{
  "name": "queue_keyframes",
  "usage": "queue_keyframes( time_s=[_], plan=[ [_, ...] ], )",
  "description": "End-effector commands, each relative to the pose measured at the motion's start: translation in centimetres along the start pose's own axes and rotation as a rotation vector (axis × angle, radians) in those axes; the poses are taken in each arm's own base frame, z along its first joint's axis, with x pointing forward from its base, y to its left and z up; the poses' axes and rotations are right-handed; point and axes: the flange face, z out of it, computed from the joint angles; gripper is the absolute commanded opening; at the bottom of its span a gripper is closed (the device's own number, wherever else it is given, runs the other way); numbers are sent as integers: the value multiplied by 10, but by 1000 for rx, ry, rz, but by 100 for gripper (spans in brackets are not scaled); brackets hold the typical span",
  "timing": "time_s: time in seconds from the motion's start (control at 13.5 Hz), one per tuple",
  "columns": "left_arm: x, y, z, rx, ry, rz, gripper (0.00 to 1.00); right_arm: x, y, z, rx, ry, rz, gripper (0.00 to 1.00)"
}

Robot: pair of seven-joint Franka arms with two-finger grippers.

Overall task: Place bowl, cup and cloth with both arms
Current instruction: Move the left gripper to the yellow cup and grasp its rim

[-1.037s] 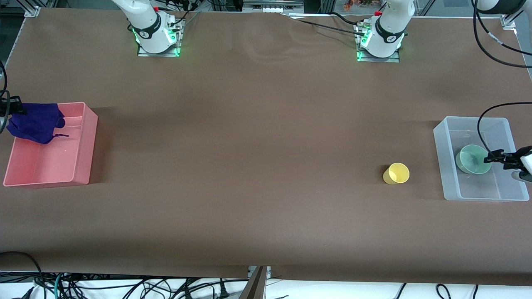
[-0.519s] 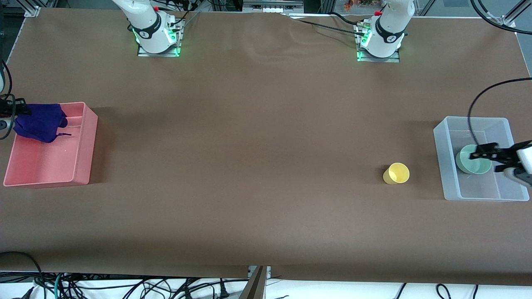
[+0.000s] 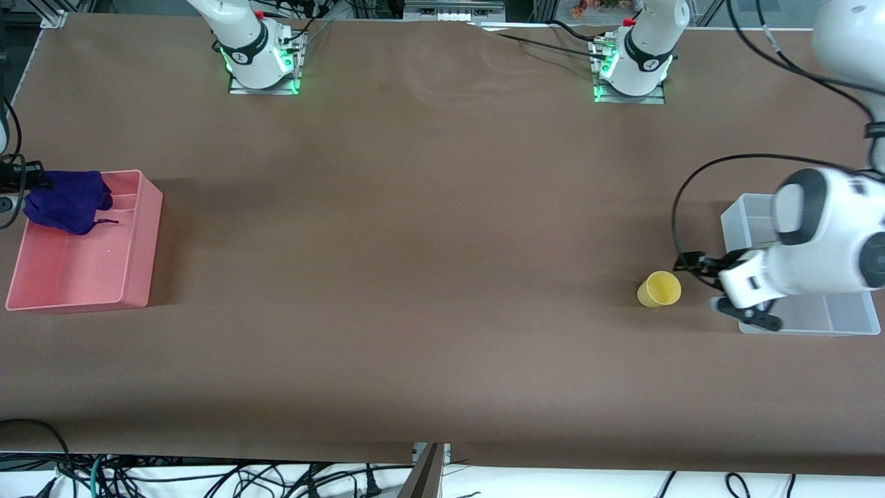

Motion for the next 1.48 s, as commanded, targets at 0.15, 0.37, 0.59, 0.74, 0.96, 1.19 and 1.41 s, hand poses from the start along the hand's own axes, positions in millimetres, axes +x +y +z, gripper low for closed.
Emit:
queue_keyframes(
  time_s=[0.15, 0.37, 0.59, 0.74, 0.96, 1.19, 1.41],
  plan=[
    [3, -24, 46, 50, 59, -17, 100, 15, 3, 6, -32, 69, -2, 0],
    [8, -36, 82, 33, 74, -36, 91, 37, -4, 7, -59, 118, -24, 0],
    [8, -37, 92, 24, 64, -41, 0, 49, -4, 13, -66, 148, -22, 0],
    [8, -38, 91, 24, 64, -46, 0, 54, -1, 18, -90, 162, -26, 0],
    [8, -38, 86, 23, 63, -55, 0, 57, -3, 18, -76, 181, -15, 99],
    [3, -45, 52, 25, 32, -68, 0, 56, -6, 10, -67, 200, -9, 100],
    [-8, -55, -28, 24, -47, -77, 0, 61, -21, -34, -12, 240, -19, 100]
  ],
)
